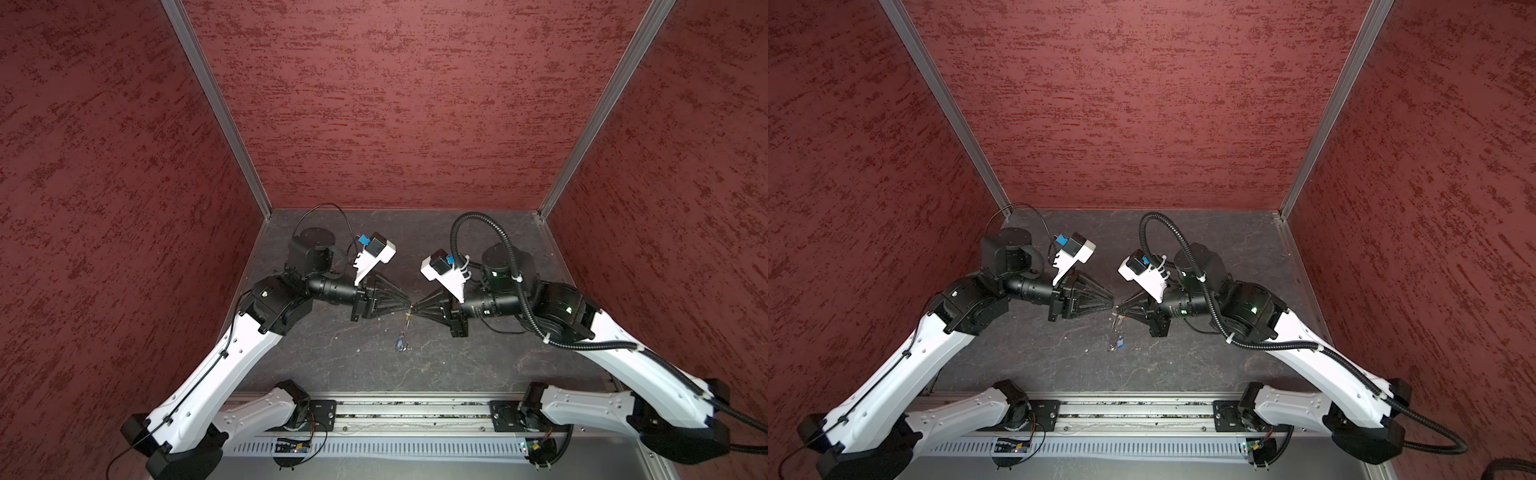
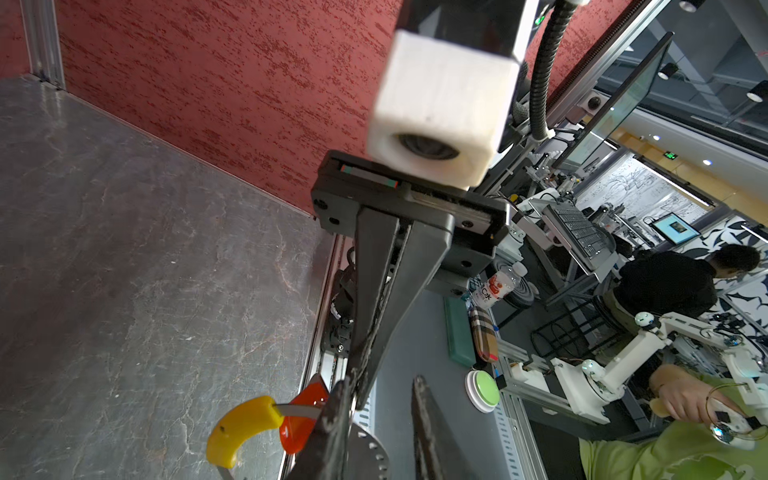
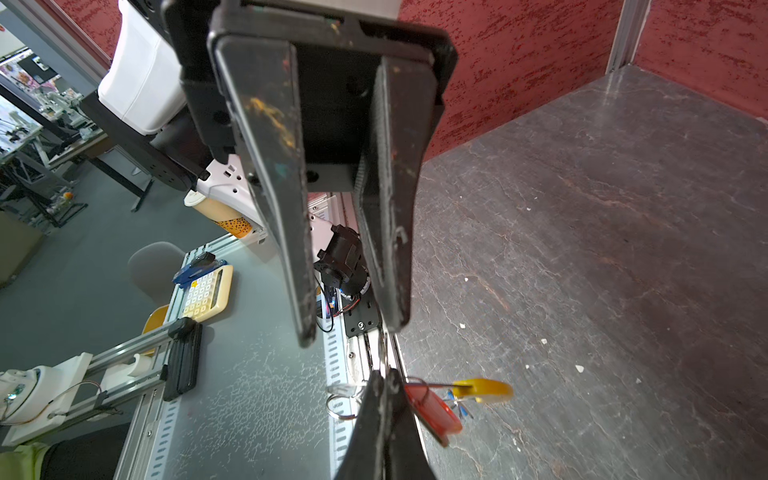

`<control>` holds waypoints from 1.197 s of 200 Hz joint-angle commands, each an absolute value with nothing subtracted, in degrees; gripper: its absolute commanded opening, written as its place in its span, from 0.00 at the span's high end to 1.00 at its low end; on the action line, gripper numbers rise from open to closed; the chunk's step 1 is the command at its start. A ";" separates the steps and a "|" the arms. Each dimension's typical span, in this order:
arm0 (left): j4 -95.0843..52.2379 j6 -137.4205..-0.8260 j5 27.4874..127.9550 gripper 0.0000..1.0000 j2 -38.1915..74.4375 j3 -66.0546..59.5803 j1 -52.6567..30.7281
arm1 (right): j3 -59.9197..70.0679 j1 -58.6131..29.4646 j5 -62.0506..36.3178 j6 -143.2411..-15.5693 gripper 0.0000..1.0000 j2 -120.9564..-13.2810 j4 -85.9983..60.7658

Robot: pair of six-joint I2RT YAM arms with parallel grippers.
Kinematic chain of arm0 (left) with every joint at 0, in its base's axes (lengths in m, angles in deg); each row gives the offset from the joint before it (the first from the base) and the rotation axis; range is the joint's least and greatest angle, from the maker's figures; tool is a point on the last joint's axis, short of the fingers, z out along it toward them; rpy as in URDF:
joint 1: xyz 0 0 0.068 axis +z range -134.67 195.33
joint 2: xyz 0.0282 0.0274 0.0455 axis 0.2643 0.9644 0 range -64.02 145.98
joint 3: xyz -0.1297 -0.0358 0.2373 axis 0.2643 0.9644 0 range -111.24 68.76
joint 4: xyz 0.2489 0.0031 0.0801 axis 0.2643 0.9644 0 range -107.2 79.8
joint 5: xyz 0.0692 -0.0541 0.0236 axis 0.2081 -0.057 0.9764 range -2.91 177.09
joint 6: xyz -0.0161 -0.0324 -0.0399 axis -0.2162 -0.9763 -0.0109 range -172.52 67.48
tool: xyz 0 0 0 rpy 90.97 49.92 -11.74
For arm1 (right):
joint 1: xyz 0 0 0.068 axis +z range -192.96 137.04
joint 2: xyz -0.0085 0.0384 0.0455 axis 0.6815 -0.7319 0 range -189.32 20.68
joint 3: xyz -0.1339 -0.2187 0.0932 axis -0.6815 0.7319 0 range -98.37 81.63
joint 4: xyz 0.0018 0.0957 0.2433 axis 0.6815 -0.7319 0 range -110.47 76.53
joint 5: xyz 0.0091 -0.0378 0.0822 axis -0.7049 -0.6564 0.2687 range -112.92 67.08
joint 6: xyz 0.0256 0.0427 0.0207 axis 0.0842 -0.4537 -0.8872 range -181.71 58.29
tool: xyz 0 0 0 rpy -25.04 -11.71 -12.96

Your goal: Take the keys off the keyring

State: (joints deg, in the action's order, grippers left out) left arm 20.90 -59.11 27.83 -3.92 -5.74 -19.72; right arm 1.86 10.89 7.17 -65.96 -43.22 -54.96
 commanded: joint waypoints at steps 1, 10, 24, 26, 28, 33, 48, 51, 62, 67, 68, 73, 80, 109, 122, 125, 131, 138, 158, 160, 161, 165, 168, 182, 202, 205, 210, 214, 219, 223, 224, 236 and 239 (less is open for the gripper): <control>24.72 -56.39 26.67 0.76 -3.54 -7.13 -20.09 | -1.03 11.16 5.83 -63.49 1.00 -43.13 -56.53; 24.85 -56.27 27.03 0.76 -3.54 -7.25 -20.17 | -1.24 11.16 5.82 -63.47 1.00 -43.12 -56.53; 24.99 -56.06 27.58 0.75 -3.29 -7.19 -20.19 | -1.44 11.16 6.20 -63.49 1.00 -43.14 -56.27; 25.03 -56.11 27.59 0.75 -3.24 -7.20 -20.18 | -1.54 11.18 6.18 -63.51 1.00 -43.13 -56.27; 25.02 -56.12 27.63 0.75 -3.21 -7.20 -20.14 | -1.52 11.18 6.24 -63.48 1.00 -43.17 -56.27; 24.99 -56.08 27.51 0.75 -3.09 -7.18 -20.18 | -1.60 11.16 6.26 -63.49 1.00 -43.26 -56.27; 24.68 -56.00 27.26 0.76 -3.02 -7.12 -20.33 | -1.69 11.16 6.14 -63.43 1.00 -43.48 -56.19; 24.64 -56.01 27.24 0.76 -2.98 -7.15 -20.35 | -1.67 11.14 6.09 -63.46 1.00 -43.48 -56.18; 24.27 -56.00 27.11 0.78 -3.02 -7.13 -20.43 | -1.74 11.16 5.82 -63.40 1.00 -43.70 -56.14; 24.12 -55.97 27.15 0.80 -3.05 -7.09 -20.41 | -1.75 11.18 5.75 -63.44 1.00 -43.81 -56.02; 24.07 -56.00 27.15 0.80 -3.03 -7.13 -20.39 | -1.76 11.18 5.74 -63.45 1.00 -43.82 -56.01; 24.02 -55.88 27.14 0.81 -3.11 -7.10 -20.44 | -1.77 11.14 5.62 -63.59 1.00 -43.98 -55.96; 24.01 -55.77 27.13 0.82 -3.03 -7.14 -20.49 | -1.85 11.10 5.53 -63.72 1.00 -44.09 -55.84; 24.62 -55.33 27.58 0.82 -2.77 -7.25 -20.64 | -1.77 11.11 4.87 -64.08 1.00 -44.18 -54.91; 24.98 -54.98 27.82 0.82 -2.76 -7.15 -20.76 | -1.76 11.15 4.27 -64.38 1.00 -44.09 -54.52; 25.06 -54.89 27.79 0.82 -2.76 -7.09 -20.78 | -1.78 11.18 4.21 -64.42 1.00 -44.05 -54.44; 25.20 -54.73 27.92 0.82 -2.76 -7.17 -20.78 | -1.83 11.11 4.04 -64.45 1.00 -44.01 -54.34; 25.16 -54.64 28.01 0.82 -2.76 -7.08 -20.87 | -1.80 11.17 3.63 -64.50 1.00 -44.01 -54.19; 25.25 -54.44 28.36 0.84 -2.85 -6.93 -21.00 | -1.67 11.18 3.01 -64.74 1.00 -43.90 -53.77; 25.29 -54.40 28.42 0.84 -2.83 -6.98 -20.96 | -1.67 11.18 3.01 -64.77 1.00 -43.91 -53.75; 25.27 -54.38 28.45 0.85 -2.84 -6.99 -20.97 | -1.68 11.18 3.01 -64.82 1.00 -43.91 -53.74; 25.21 -54.41 28.53 0.85 -2.84 -6.90 -20.97 | -1.67 11.17 3.01 -64.87 1.00 -43.92 -53.66; 25.17 -54.49 28.55 0.85 -2.84 -6.84 -20.98 | -1.69 11.14 3.07 -64.89 1.00 -43.98 -53.56; 24.99 -54.49 28.52 0.86 -2.76 -6.87 -21.13 | -1.58 11.16 3.34 -65.20 1.00 -44.18 -52.96; 24.79 -54.37 29.08 0.94 -2.75 -6.78 -21.22 | -1.49 11.14 3.41 -65.47 1.00 -44.18 -52.10; 24.79 -54.34 29.08 0.95 -2.76 -6.72 -21.23 | -1.51 11.16 3.44 -65.48 1.00 -44.18 -51.98; 24.64 -54.30 29.06 0.96 -2.71 -6.62 -21.18 | -1.49 11.16 3.45 -65.61 1.00 -44.18 -51.81; 24.46 -54.36 29.00 0.96 -2.76 -6.53 -21.28 | -1.43 11.18 3.49 -65.72 1.00 -44.18 -51.63; 24.22 -54.50 28.99 0.96 -2.79 -6.47 -21.32 | -1.43 11.18 3.58 -65.81 1.00 -44.18 -51.47; 24.07 -54.58 28.87 0.96 -2.82 -6.42 -21.30 | -1.35 11.18 3.62 -65.85 1.00 -44.18 -51.29; 24.00 -54.60 28.89 0.96 -2.84 -6.40 -21.31 | -1.35 11.18 3.62 -65.89 1.00 -44.14 -51.19; 23.52 -54.73 28.60 0.97 -2.85 -6.11 -21.38 | -1.15 11.16 3.63 -66.19 1.00 -44.09 -50.60; 23.28 -54.72 28.57 0.99 -2.80 -6.05 -21.41 | -1.10 11.16 3.62 -66.26 1.00 -44.09 -50.51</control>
State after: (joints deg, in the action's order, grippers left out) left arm 24.31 -55.00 29.53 -2.72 -5.93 -20.60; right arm 0.40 10.95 5.05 -66.07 -44.16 -56.05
